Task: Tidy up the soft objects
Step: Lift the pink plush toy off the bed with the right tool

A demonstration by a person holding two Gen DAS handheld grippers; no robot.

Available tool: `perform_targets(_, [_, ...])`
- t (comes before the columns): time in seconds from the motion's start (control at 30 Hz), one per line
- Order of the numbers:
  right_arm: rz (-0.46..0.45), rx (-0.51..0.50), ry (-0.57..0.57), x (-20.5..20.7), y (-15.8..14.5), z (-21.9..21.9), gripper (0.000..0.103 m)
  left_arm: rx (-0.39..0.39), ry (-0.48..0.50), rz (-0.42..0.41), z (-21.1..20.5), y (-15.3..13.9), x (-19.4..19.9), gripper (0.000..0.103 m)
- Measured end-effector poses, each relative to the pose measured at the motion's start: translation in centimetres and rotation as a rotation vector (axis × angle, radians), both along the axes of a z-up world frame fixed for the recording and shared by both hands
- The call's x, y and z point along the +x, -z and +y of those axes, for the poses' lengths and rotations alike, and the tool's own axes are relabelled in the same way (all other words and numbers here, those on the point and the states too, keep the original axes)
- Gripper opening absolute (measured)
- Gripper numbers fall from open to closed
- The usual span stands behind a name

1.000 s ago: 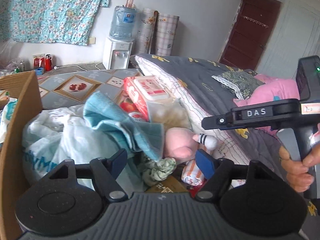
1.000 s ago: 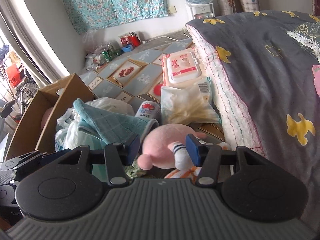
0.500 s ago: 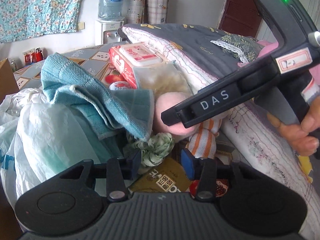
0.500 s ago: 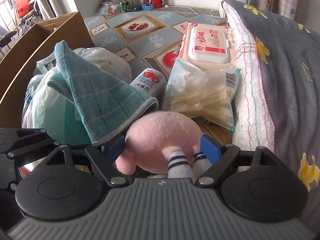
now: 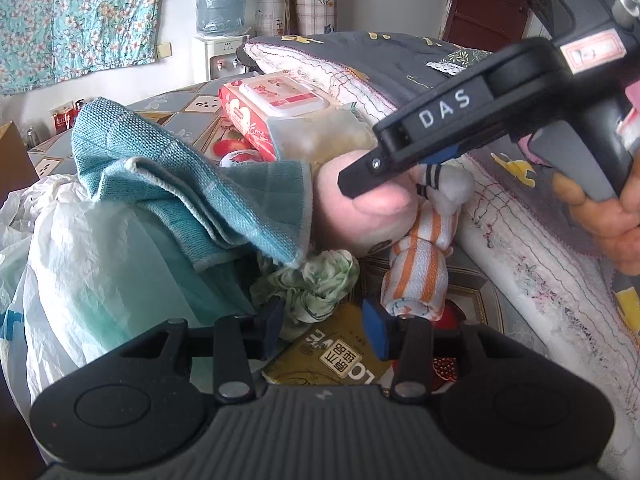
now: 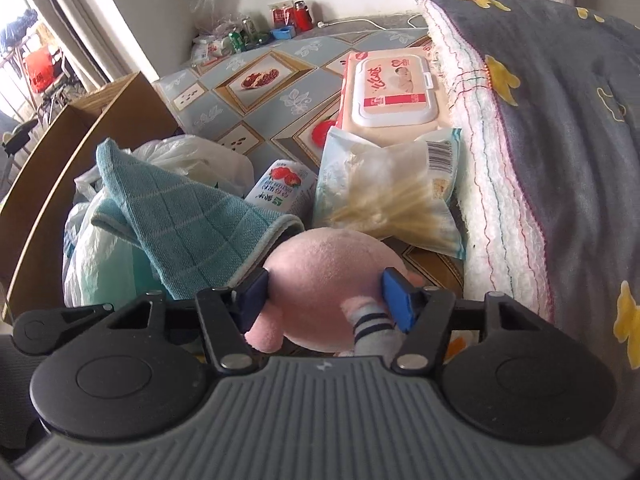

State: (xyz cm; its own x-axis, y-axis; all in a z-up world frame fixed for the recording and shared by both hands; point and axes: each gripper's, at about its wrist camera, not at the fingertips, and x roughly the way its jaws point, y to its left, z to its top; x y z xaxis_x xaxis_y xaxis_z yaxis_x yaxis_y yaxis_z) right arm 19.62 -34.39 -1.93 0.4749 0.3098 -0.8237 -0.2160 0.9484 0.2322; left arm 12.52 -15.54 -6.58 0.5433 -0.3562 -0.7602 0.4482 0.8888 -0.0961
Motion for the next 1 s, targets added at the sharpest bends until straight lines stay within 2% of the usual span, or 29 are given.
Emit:
perform_targets(0.2, [-0.025,0.012,0.074,0.2,-1.1,-1.9,0.050,0.005,-0.003,0.009,-0.4,0.3,0.1,0.045])
perform_targets(0.4, [-0.014,0.133,0.159,0.2,-1.8,-4.5,0.047,-0.006,-0.001,0.002,-0.2,0.0,0.2,0.045])
perform_targets(0.63, [-0.048,0.262,0.190,-1.4,-4.7,-6.1,0.047,-0.049,0.013,-0.054,0.6,-1.8,-0.7,0.048])
perform_targets(0.83, [-0.008,0.422,0.143,-3.8,-5.7,-4.8,0.047,-0.121,0.004,-0.074,1.9,-3.5,-1.6,0.058])
perform_targets(1.0, [0.093,0.613,0.164,-5.4,-3.5,-3.7,0.047,-0.145,-0.014,-0.066,3.5,-4.1,-3.0,0.061])
